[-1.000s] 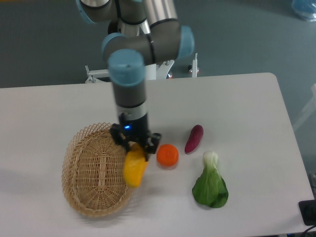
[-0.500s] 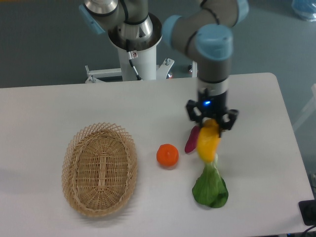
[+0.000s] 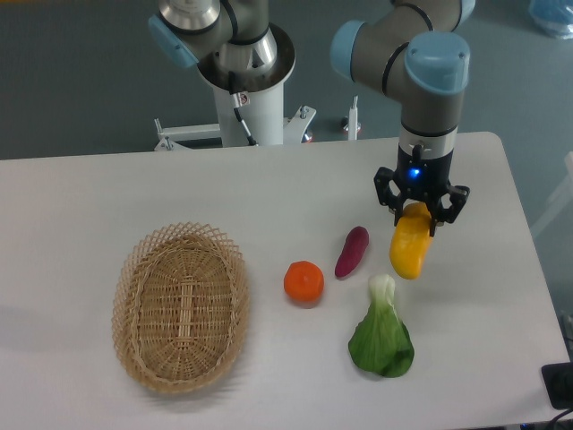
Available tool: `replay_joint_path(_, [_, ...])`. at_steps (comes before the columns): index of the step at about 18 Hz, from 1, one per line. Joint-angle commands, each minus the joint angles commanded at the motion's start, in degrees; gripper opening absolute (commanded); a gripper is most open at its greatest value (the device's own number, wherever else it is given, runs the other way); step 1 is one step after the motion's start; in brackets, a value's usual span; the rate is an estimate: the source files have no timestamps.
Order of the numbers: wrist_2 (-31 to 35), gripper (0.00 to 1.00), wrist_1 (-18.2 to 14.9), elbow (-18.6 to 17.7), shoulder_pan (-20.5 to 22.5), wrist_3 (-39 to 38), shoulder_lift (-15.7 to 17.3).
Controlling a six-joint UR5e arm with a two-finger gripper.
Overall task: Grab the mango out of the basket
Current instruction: 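Carry the held mango past the orange toward the bok choy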
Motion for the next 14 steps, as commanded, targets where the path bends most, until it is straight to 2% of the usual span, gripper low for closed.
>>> replay_joint_path(14, [-0.26,0.48,0.53,0.44,0.0,-0.35,-0.18])
